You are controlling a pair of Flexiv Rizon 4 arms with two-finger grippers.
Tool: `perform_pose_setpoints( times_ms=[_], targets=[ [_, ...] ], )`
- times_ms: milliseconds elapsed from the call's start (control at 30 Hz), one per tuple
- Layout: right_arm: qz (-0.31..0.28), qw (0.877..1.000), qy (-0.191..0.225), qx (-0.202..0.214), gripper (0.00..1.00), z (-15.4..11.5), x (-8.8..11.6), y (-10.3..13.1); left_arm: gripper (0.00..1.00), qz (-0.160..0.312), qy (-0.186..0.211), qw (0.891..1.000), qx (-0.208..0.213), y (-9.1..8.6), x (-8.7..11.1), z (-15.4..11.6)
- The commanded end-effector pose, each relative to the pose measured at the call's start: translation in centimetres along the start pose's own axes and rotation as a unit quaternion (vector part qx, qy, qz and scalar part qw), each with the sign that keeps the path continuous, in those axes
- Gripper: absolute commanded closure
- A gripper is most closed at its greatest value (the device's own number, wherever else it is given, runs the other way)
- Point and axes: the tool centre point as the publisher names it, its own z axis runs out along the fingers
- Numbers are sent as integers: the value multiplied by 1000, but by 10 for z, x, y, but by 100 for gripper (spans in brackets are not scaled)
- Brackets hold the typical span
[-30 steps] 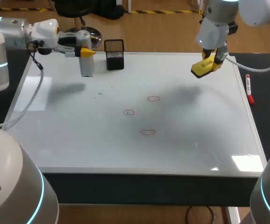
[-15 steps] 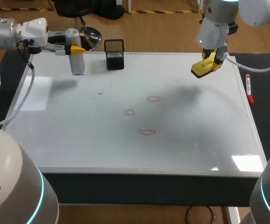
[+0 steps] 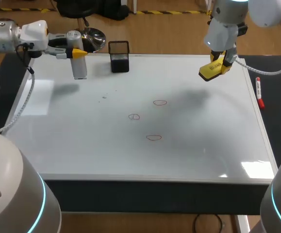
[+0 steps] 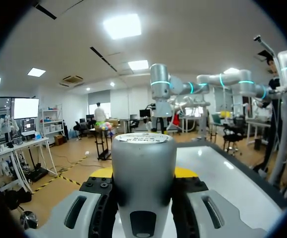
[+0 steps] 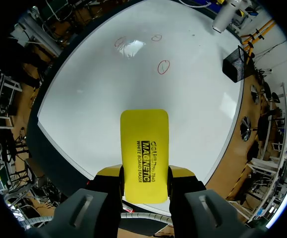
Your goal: Pick up the inspection probe, press it on each red-marked spot on the whiteboard one by one, put down the probe, pick up the eraser, and wipe off all the red marks.
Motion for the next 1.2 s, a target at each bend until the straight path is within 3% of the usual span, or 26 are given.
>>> perform_pose_setpoints(
  times_ms=[33, 200, 567, 1200],
  targets=[
    [-1, 1000, 1, 1, 100, -1, 1, -1, 100, 1, -2, 1000, -1, -2, 2, 0],
    [-16, 1000, -1, 5, 100, -3, 0, 9, 100, 1, -2, 1000, -1, -2, 2, 0],
    [-71, 997, -12, -6, 100, -18, 7, 71, 100, 1, -2, 1000, -1, -2, 2, 0],
    [-189, 982, -24, -4, 100, -30, 15, 224, 100, 1, -2, 1000, -1, -2, 2, 0]
  ],
)
